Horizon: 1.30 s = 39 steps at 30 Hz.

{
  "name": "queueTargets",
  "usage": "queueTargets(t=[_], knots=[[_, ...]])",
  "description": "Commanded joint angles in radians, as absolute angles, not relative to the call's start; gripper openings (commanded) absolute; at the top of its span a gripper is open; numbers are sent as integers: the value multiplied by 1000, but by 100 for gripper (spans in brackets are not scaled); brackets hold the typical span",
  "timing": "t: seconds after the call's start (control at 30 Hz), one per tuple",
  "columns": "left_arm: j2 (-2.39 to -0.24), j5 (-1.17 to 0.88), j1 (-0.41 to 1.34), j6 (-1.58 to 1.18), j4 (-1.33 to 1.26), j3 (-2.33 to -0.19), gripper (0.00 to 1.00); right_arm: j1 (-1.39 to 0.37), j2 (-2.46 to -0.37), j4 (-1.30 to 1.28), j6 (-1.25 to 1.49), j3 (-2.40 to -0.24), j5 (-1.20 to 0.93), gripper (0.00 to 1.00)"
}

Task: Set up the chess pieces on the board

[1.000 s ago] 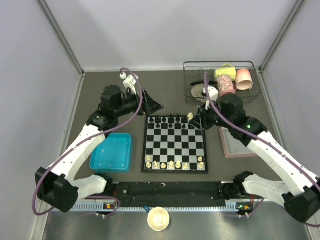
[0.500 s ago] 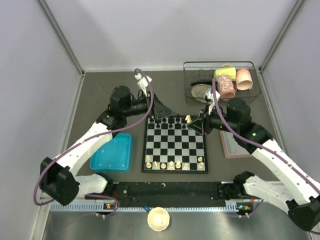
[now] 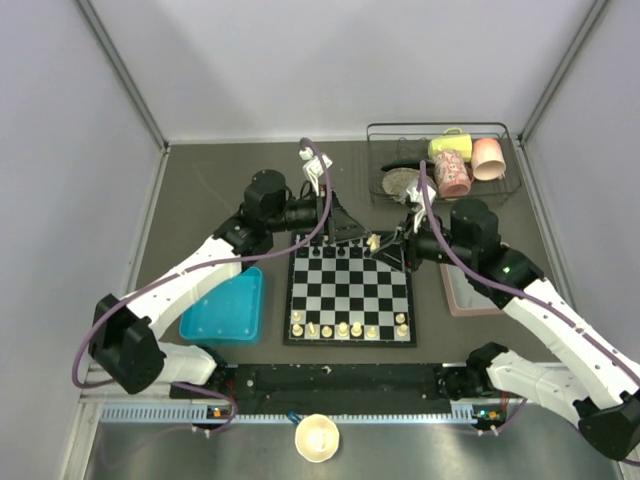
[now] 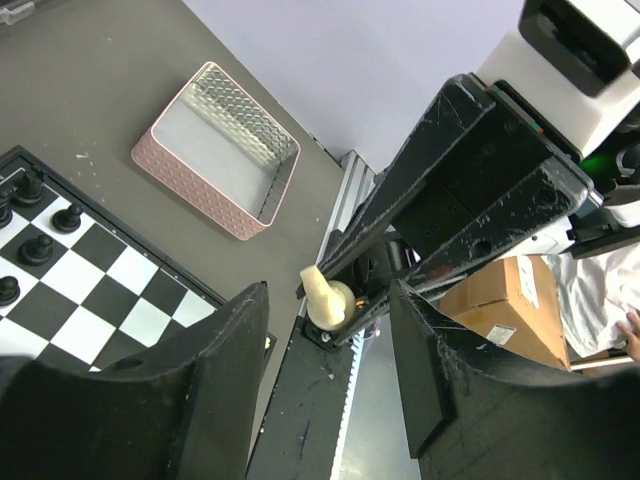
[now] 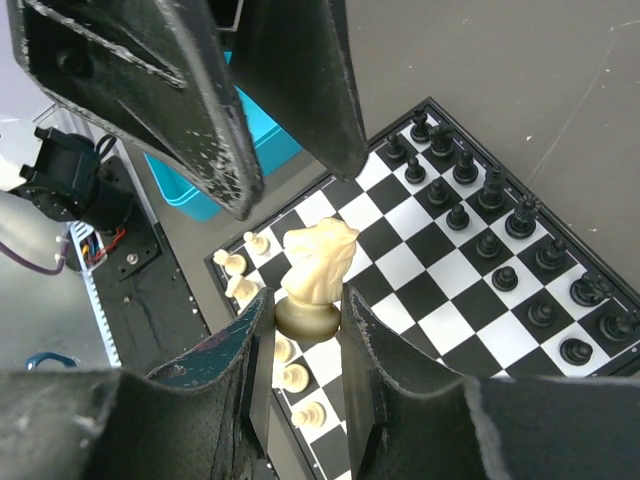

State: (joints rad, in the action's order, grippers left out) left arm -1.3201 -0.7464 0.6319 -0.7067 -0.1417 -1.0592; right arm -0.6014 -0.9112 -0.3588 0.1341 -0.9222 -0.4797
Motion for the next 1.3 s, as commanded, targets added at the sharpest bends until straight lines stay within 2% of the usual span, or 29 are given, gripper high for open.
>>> queueTargets(t=[0.0,0.1,0.37,0.93,1.13,1.27], knots=[[-1351,-735,647,-638,-50,-1166,55,-623,-904,-319,104,-916,-486,0],[-1382,-727,647,-578,52,-1226,54,-630,-907,-319,106,-914,-489,0],[-1407,-719,652,-545,109,-1255,48,-640,-897,-319,101,-911,-459,0],[-1459,-764,690,-534,123,-1287,47,-640,-890,-318,97,-907,-433,0],[-1470,-772,696,-529,130,-1299,38,-641,-879,-318,94,-900,-422,0],[-1471,-776,698,-526,133,-1302,27,-638,-874,-316,92,-894,-407,0]])
